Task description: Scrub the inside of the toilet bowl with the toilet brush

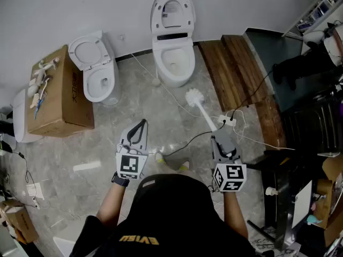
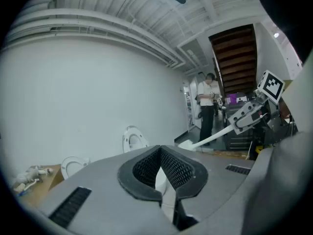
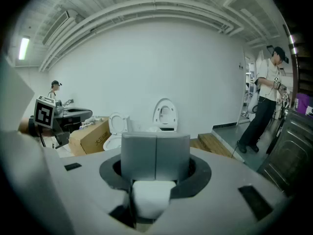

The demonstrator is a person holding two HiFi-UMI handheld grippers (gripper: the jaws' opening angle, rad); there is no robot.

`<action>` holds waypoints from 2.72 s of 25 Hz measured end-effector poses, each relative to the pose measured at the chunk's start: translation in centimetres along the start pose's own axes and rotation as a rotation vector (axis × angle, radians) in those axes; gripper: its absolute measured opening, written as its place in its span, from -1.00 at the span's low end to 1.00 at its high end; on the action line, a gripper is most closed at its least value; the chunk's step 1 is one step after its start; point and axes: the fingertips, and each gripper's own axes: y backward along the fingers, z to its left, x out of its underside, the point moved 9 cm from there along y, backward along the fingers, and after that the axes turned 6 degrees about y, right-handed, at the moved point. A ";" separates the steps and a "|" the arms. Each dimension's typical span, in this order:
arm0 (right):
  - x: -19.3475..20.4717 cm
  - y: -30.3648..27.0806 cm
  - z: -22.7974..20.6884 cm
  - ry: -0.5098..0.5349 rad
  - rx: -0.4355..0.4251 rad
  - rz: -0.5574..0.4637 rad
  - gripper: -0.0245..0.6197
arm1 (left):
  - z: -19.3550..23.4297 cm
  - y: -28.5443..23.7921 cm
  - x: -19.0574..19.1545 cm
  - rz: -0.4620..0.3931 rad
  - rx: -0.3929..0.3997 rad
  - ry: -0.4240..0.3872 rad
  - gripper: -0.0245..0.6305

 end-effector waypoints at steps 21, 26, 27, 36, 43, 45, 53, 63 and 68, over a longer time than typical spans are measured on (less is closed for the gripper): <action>-0.9 -3.2 -0.3 0.003 -0.023 0.023 -0.43 | 2.8 -0.6 1.1 0.018 -0.068 0.021 -0.87; -1.5 -5.2 1.5 0.016 -0.025 0.052 -0.43 | 5.3 0.4 2.1 0.023 -0.081 0.035 -0.87; -1.8 -5.6 2.0 0.022 -0.027 0.056 -0.43 | 5.9 0.6 2.3 0.023 -0.085 0.035 -0.87; -3.3 -8.9 5.5 0.052 -0.057 0.091 -0.43 | 10.2 0.3 3.2 0.020 -0.097 0.040 -0.87; -5.4 -14.6 5.6 0.061 -0.086 0.088 -0.43 | 13.4 -3.2 2.9 0.020 -0.105 0.035 -0.87; -6.1 -16.7 5.3 0.061 -0.095 0.087 -0.43 | 14.5 -4.8 3.0 0.033 -0.106 0.029 -0.87; -9.1 -29.2 -0.3 0.085 -0.119 0.125 -0.43 | 19.2 -17.6 2.6 0.076 -0.096 0.014 -0.87; -14.6 -46.0 -11.9 0.130 -0.142 0.268 -0.43 | 25.8 -37.6 0.3 0.169 -0.097 0.049 -0.87; -16.7 -52.2 -14.3 0.176 -0.160 0.289 -0.43 | 28.7 -42.0 -0.9 0.173 -0.115 0.053 -0.87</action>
